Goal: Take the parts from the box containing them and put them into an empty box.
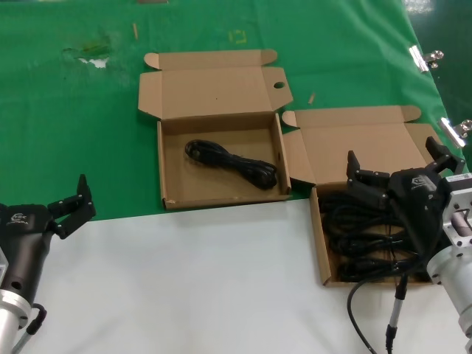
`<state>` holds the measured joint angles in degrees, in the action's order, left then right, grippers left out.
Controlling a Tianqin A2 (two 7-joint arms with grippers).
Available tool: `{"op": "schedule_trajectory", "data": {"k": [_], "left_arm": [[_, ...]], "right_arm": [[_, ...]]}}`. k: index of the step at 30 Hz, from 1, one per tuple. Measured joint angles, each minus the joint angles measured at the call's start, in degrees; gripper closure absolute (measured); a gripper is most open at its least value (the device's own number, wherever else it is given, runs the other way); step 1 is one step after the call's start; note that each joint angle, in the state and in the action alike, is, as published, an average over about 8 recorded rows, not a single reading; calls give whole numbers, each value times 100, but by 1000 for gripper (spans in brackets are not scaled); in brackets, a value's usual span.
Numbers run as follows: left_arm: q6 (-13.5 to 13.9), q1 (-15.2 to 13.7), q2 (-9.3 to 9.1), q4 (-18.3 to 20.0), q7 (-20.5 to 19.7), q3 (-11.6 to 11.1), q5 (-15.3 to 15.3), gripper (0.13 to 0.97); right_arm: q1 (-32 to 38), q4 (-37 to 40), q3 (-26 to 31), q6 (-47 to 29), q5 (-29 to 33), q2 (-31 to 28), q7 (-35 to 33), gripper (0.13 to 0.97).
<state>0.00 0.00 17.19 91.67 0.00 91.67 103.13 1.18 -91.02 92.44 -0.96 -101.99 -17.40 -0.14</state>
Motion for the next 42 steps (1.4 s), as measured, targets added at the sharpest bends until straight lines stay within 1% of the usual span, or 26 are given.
{"op": "schedule_trajectory", "data": {"k": [42], "left_arm": [[0,0,0,0,0,0,0,132]], "right_arm": [[0,0,0,0,0,0,0,129]]}}
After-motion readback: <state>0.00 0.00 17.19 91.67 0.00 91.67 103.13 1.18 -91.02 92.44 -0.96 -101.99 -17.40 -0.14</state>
